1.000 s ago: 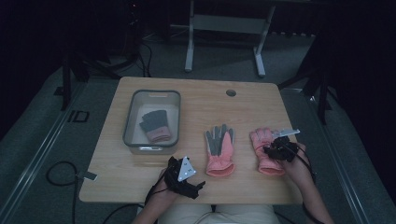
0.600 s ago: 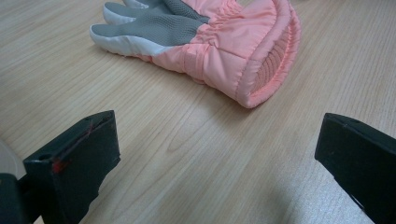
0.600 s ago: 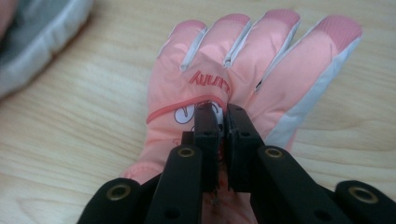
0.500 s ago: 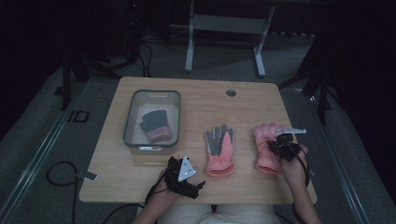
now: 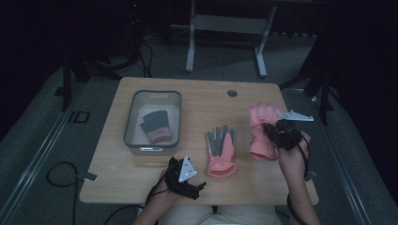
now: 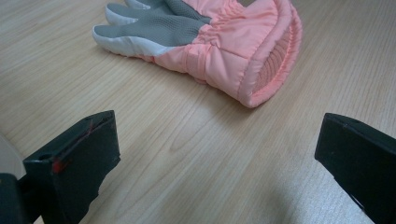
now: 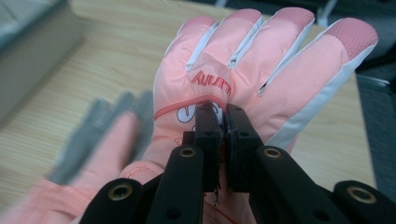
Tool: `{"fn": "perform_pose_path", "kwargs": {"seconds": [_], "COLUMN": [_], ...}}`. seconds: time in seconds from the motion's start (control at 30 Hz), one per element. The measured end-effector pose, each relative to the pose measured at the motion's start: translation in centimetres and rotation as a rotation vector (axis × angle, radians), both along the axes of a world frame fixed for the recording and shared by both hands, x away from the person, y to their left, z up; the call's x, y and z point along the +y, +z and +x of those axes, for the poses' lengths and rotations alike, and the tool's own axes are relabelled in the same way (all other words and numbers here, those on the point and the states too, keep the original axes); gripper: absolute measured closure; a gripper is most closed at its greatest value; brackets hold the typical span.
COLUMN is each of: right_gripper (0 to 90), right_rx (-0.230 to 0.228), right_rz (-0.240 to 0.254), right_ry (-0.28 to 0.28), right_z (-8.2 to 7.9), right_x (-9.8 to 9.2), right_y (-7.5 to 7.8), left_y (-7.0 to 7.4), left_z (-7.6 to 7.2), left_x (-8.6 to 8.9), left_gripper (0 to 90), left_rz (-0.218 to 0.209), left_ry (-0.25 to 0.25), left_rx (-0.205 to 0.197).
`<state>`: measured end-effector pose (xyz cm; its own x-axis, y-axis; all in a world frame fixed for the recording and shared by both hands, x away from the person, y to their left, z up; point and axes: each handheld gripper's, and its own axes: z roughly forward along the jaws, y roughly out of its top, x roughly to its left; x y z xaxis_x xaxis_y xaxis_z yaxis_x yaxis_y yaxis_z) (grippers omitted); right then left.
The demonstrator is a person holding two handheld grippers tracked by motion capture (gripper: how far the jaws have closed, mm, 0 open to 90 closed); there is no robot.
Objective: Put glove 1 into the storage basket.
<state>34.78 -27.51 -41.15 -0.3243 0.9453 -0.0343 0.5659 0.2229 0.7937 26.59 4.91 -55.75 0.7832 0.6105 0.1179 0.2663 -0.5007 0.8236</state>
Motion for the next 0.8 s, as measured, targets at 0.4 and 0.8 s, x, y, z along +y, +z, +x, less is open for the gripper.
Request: {"fn": "perform_pose_path", "kwargs": {"seconds": [0.4, 0.8], "right_gripper": [85.2, 85.2], "right_rx": [-0.005, 0.067], "right_rz": [0.031, -0.042], "right_ry": [0.104, 0.136], "right_z": [-0.8, -1.1], "right_x": [7.0, 11.9], "right_y": [1.5, -1.9], "left_y": [0.0, 0.2], "left_z": [-0.1, -0.3], "left_x": [0.0, 0.1], "left_gripper": [0.0, 0.0], "left_rz": [0.001, 0.007], "left_ry": [-0.001, -0.01], "left_rx": [-0.001, -0.013]}}
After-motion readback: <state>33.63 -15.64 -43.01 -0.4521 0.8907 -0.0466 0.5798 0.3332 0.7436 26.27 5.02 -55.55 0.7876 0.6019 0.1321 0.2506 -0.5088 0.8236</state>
